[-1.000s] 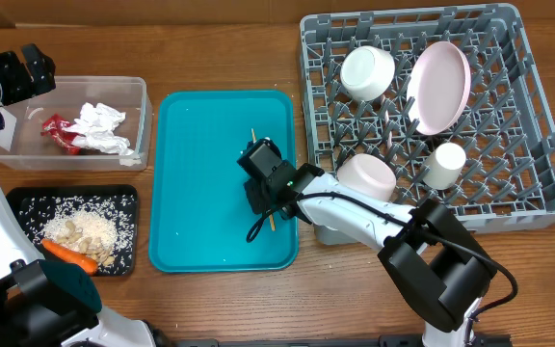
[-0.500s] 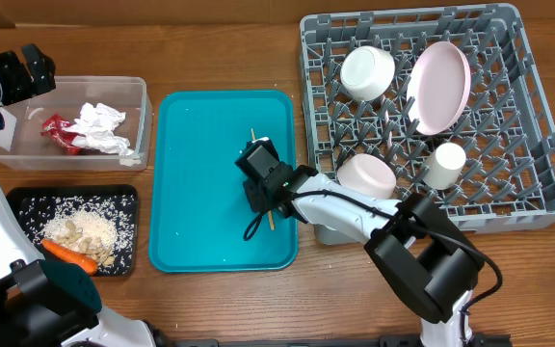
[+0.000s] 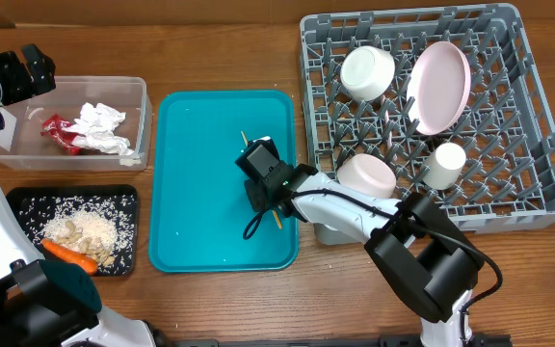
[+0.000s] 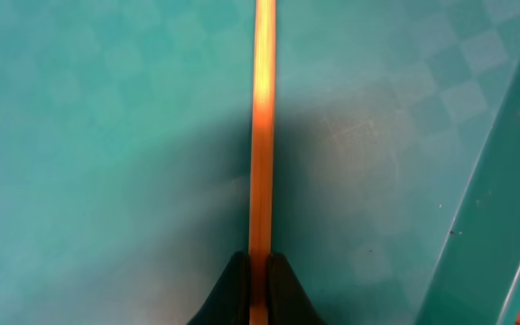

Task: Sort waste into correct bins and load items into the dishwasher rack
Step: 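Lower the right gripper onto the chopstick and close it, then lift the chopstick and carry it right over the rack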

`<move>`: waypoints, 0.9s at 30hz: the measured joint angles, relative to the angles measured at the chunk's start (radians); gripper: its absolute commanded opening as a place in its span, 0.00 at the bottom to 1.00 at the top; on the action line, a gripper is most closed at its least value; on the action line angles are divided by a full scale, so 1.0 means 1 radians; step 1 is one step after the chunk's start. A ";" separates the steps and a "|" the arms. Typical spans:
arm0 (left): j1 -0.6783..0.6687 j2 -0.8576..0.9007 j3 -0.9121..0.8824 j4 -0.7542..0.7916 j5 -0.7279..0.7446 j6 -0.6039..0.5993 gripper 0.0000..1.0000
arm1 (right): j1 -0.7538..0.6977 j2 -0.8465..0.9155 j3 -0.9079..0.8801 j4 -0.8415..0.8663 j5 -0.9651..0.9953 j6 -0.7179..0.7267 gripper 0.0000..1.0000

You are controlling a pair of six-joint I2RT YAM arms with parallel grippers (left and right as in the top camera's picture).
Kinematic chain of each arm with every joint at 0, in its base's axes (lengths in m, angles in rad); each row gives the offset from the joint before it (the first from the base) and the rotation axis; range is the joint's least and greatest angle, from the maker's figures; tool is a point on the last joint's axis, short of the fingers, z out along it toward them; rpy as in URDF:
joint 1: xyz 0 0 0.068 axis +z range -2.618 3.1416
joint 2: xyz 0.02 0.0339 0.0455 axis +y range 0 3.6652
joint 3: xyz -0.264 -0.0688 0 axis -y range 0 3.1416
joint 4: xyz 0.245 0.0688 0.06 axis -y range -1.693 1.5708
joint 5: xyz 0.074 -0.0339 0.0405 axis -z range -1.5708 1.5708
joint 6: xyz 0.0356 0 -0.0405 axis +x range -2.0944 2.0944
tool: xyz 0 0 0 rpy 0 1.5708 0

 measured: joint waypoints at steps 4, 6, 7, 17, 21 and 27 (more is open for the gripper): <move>0.000 0.000 0.000 0.000 0.000 0.000 1.00 | 0.000 0.006 0.041 -0.063 -0.006 0.001 0.04; 0.000 0.000 0.000 0.000 0.000 0.000 1.00 | 0.000 0.006 0.075 -0.089 -0.008 0.001 0.04; 0.000 0.000 0.000 0.000 0.000 0.000 1.00 | 0.000 0.006 0.094 -0.100 -0.008 0.000 0.04; 0.000 0.000 0.000 0.000 0.000 0.000 1.00 | -0.040 -0.055 0.253 -0.262 -0.013 -0.052 0.04; 0.000 0.000 0.000 0.000 0.000 0.000 1.00 | -0.131 -0.145 0.262 -0.314 -0.014 -0.119 0.04; 0.000 0.000 0.000 0.000 0.000 0.000 1.00 | -0.346 -0.290 0.269 -0.380 -0.012 -0.245 0.04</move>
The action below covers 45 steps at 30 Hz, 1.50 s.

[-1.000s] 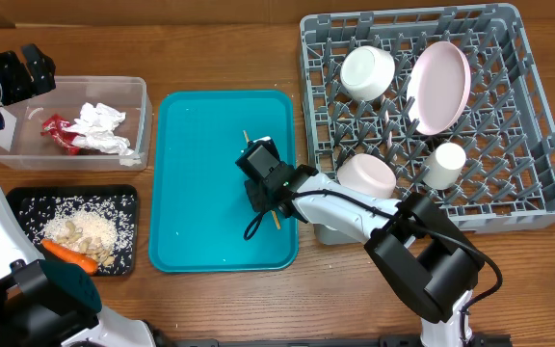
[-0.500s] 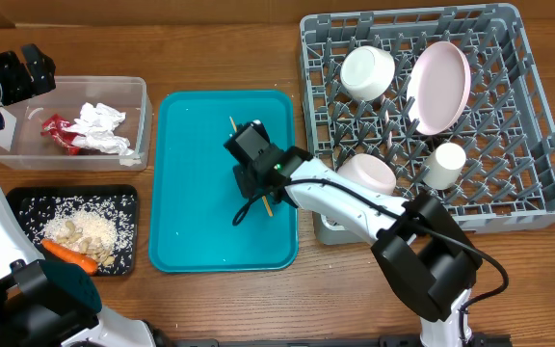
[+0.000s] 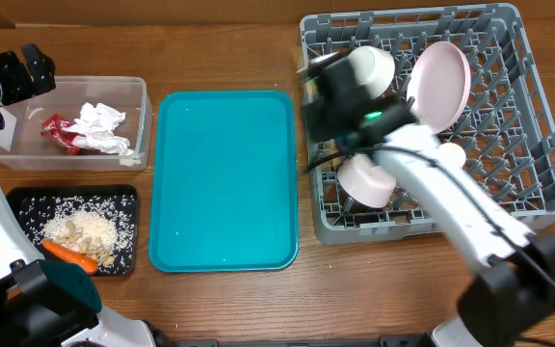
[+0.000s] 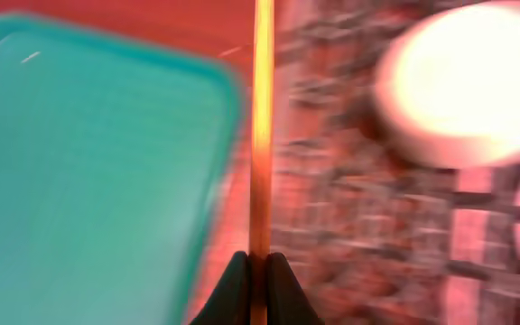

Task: Sort waste into correct bins and load items into the dishwasher rack
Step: 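Lift the chopstick and carry it right over the rack, then insert the chopstick upright into the rack beside the fork, release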

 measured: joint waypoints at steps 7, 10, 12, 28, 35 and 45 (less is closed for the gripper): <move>0.000 0.000 0.000 0.000 0.000 0.000 1.00 | -0.227 -0.041 0.013 -0.068 0.007 -0.151 0.04; 0.000 0.000 0.000 0.000 0.000 0.000 1.00 | -0.291 -0.038 0.013 -0.103 0.004 -0.203 0.04; 0.000 0.000 0.000 0.000 0.000 0.000 1.00 | -0.324 -0.032 0.013 -0.109 0.004 -0.222 0.04; 0.000 0.000 0.000 0.000 0.000 0.000 1.00 | -0.387 0.114 0.013 -0.124 -0.050 -0.253 0.04; 0.000 0.000 0.000 0.000 0.000 0.000 1.00 | -0.387 0.127 0.013 -0.128 -0.071 -0.253 0.05; 0.000 0.000 0.000 0.000 0.000 0.000 1.00 | -0.387 0.127 0.013 -0.138 -0.079 -0.234 0.05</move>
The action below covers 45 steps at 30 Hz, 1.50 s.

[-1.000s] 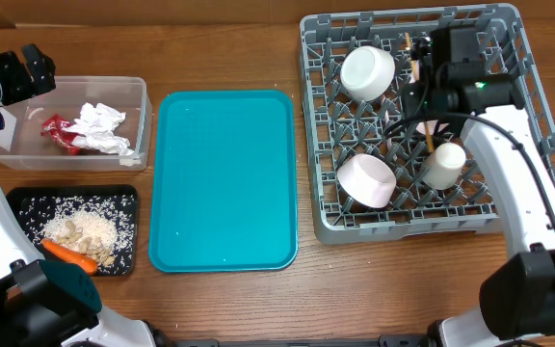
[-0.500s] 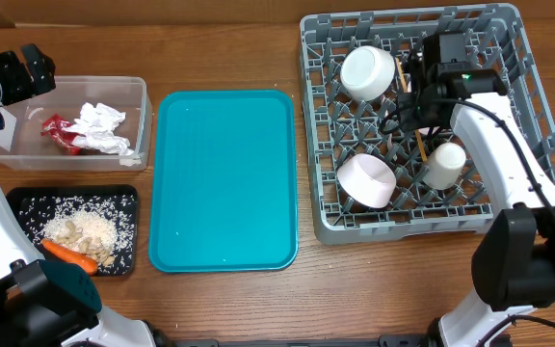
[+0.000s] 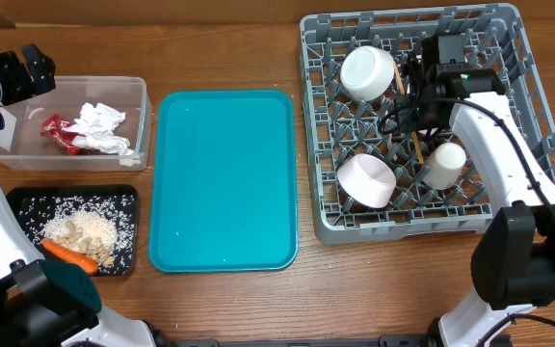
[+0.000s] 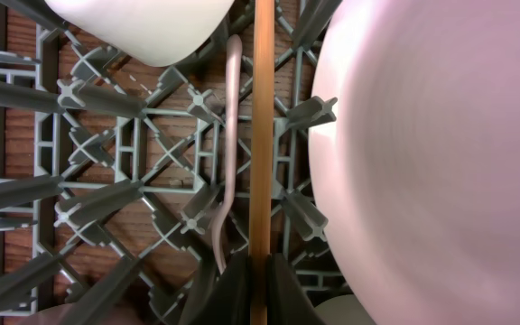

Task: Sort waste into correct bins and load items into the dishwasher rack
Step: 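Insert the chopstick upright into the rack beside the fork, release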

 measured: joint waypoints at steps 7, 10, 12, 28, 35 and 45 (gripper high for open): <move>0.000 0.000 0.000 0.000 0.000 0.000 1.00 | 0.000 0.000 0.000 -0.005 0.000 0.009 0.09; 0.000 0.000 0.000 0.000 0.000 0.000 1.00 | 0.000 0.000 0.000 -0.005 0.000 0.018 0.10; 0.000 0.000 0.000 0.000 0.000 0.000 1.00 | 0.000 0.000 0.000 -0.005 0.000 0.025 0.09; 0.000 0.000 0.000 0.000 0.000 0.000 1.00 | 0.000 0.000 0.000 0.000 0.000 0.035 0.04; 0.000 0.000 0.000 0.000 0.000 0.000 1.00 | 0.000 0.000 -0.009 0.042 0.000 0.035 0.04; 0.000 0.000 0.000 0.000 0.000 0.000 1.00 | 0.000 0.000 -0.056 0.084 0.000 0.035 0.05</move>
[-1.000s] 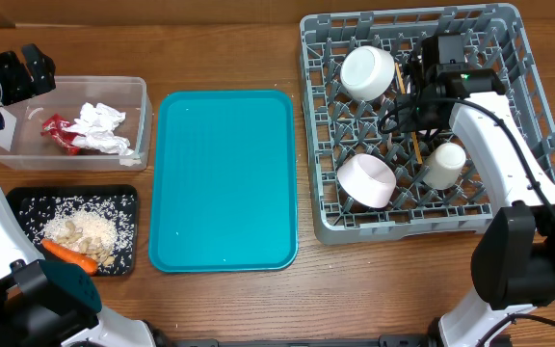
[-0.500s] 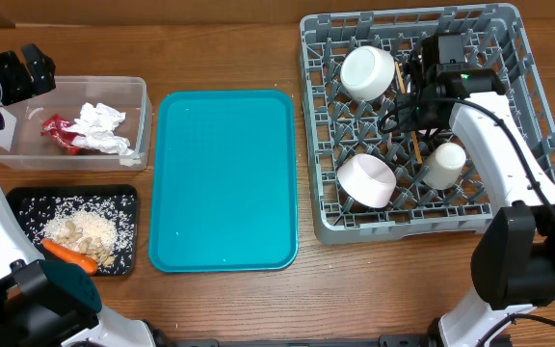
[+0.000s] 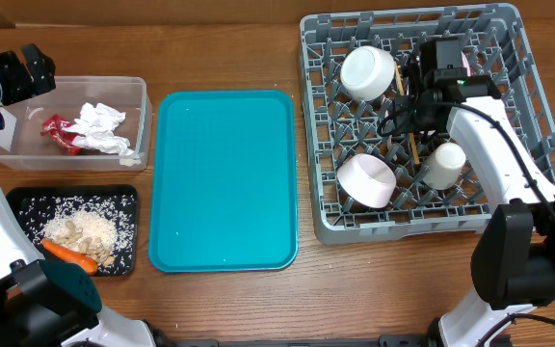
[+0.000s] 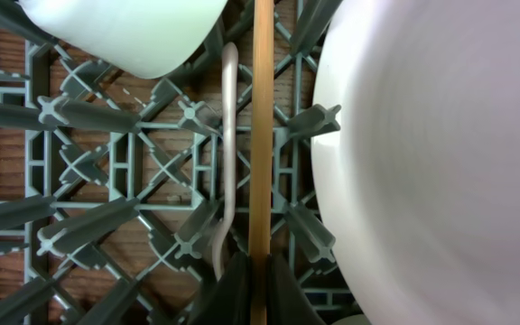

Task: Sort waste into correct bins and load items into the dishwasher rack
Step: 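Insert the chopstick upright into the rack beside the fork, release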

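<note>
My right gripper [image 4: 260, 262] is shut on a wooden chopstick [image 4: 260, 135] and holds it lengthwise over the grid of the grey dishwasher rack [image 3: 528, 207]. The stick runs between a white bowl [image 4: 125, 27] on its left and a large pale pink plate [image 4: 422, 153] on its right. A pale spoon [image 4: 227, 162] lies in the rack right beside the stick. From overhead the right gripper [image 3: 414, 114] sits in the rack's back middle and covers most of the plate. My left gripper [image 3: 17, 72] rests at the far left edge, its jaws unclear.
A pink-white bowl [image 3: 366, 180] and a white cup [image 3: 443, 164] stand in the rack's front part. A bare teal tray [image 3: 224, 178] lies mid-table. At the left are a clear bin [image 3: 138, 92] with wrappers and a black tray [image 3: 22, 198] with food scraps.
My right gripper has shifted slightly over the rack, still shut on the chopstick. The plate fills more of the wrist view. Nothing else has moved.
My right gripper was shut on the chopstick down on the teal tray. Then it carried the stick over the rack's left edge, leaving the tray bare. Later it held the stick between the bowl and the plate, where it still is.
</note>
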`<move>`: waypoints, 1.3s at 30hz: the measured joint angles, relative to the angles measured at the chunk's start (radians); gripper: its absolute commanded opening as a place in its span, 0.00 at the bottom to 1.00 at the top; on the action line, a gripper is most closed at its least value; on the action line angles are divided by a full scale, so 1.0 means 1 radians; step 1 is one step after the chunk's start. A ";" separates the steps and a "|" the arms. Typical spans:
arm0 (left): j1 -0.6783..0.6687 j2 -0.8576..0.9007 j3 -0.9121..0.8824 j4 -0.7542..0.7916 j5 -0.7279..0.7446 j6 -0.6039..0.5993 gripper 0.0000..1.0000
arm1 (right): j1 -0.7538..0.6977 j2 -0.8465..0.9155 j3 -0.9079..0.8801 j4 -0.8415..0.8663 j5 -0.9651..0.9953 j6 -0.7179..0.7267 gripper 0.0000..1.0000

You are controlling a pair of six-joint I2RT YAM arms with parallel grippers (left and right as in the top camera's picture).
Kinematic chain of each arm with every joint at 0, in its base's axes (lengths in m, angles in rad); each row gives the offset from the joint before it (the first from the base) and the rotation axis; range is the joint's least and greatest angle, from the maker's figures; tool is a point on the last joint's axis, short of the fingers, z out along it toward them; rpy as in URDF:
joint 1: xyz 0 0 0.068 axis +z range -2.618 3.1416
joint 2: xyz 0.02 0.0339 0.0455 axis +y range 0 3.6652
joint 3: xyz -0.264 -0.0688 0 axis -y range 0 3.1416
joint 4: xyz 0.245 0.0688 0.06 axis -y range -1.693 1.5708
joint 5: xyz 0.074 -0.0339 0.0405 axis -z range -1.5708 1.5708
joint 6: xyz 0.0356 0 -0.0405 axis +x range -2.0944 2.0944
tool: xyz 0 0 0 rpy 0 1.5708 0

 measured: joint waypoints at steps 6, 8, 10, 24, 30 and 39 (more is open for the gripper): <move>0.000 0.000 0.000 0.000 0.000 0.000 1.00 | 0.000 0.000 -0.003 0.006 0.000 0.004 0.27; 0.000 0.000 0.000 0.000 0.000 0.000 1.00 | 0.000 0.000 -0.003 0.004 0.000 0.002 0.30; 0.000 0.000 0.000 0.000 0.000 0.000 1.00 | 0.000 0.000 -0.003 0.006 0.000 0.005 0.33; 0.000 0.000 0.000 0.000 0.000 0.000 1.00 | 0.000 -0.026 0.124 -0.111 -0.081 0.025 0.73; 0.000 0.000 0.000 0.000 0.000 0.000 1.00 | 0.000 -0.110 0.137 -0.106 -0.105 0.046 1.00; 0.000 0.000 0.000 0.000 0.000 0.000 1.00 | 0.000 -0.133 0.143 -0.117 -0.111 0.049 1.00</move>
